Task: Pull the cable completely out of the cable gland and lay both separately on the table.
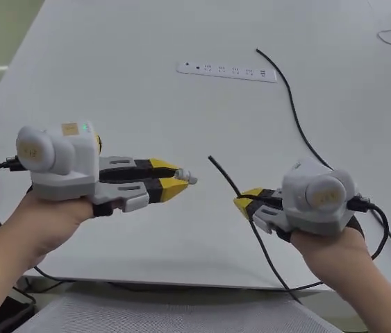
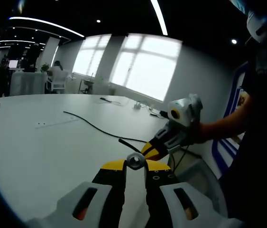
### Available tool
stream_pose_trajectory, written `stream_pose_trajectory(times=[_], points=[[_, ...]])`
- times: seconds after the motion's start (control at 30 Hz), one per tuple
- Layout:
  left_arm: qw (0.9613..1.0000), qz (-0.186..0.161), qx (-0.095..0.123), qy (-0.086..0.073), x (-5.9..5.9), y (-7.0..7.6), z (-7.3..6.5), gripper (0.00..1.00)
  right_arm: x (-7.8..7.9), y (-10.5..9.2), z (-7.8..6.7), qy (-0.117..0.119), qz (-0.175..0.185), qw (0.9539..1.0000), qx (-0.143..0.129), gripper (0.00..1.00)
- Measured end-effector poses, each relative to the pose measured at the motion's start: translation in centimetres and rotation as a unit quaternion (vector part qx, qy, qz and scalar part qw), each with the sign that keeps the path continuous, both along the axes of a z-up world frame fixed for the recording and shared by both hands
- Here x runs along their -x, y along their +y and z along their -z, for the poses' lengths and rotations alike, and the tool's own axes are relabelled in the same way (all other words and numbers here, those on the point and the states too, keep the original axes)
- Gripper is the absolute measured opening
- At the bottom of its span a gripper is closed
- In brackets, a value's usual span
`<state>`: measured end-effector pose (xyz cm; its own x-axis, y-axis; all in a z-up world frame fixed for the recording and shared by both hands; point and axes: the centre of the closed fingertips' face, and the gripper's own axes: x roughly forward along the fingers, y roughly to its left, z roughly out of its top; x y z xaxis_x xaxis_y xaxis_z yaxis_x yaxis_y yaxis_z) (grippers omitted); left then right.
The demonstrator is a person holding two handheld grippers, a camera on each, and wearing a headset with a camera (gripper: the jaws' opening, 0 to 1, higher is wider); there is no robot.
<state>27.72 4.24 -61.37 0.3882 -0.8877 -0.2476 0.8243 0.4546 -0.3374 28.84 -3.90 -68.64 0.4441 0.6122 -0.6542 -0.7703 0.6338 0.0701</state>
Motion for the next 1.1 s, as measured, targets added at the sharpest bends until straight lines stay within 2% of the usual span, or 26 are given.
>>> stream_pose_trajectory(times=[0.13,0.2,0.47,0.6,0.67,0.77,0.97,1.03,1.1], points=[[1.0,0.0,0.0,-0.004,-0.1,0.0,0.1,0.15,-0.2,0.1,-0.3,0.0,0.0,1.0,0.001,0.0],[0.9999,0.0,-0.001,-0.012,-0.1,0.1,0.2,0.15,-0.2,0.1,-0.3,0.003,-0.001,1.0,0.003,0.0],[0.9996,0.002,-0.004,-0.026,0.0,0.5,0.7,0.15,-1.3,0.5,-0.6,0.004,0.005,1.0,0.002,0.0],[0.9997,0.0,-0.005,-0.024,0.1,0.9,1.2,0.15,-2.1,1.1,-0.9,-0.007,-0.009,0.9998,0.014,0.0],[0.9997,-0.001,-0.007,-0.022,0.1,1.2,1.6,0.15,-2.7,1.5,-1.1,-0.008,-0.01,0.9998,0.013,0.0],[0.9998,-0.004,-0.006,-0.02,0.3,1.7,2.3,0.15,-3.8,2.2,-1.1,0.004,-0.002,1.0,-0.002,0.0],[0.9999,-0.004,-0.011,-0.012,0.9,2.5,3.6,0.15,-5.5,3.5,-1.0,0.002,-0.002,1.0,-0.001,0.0],[0.9999,0.0,-0.011,-0.006,1.2,2.7,4.1,0.15,-5.9,4.1,-0.9,-0.001,-0.008,1.0,0.004,0.0],[0.9998,0.001,-0.019,-0.006,1.4,3.0,4.7,0.15,-6.3,4.6,-0.9,-0.007,-0.015,0.9998,0.011,0.0]])
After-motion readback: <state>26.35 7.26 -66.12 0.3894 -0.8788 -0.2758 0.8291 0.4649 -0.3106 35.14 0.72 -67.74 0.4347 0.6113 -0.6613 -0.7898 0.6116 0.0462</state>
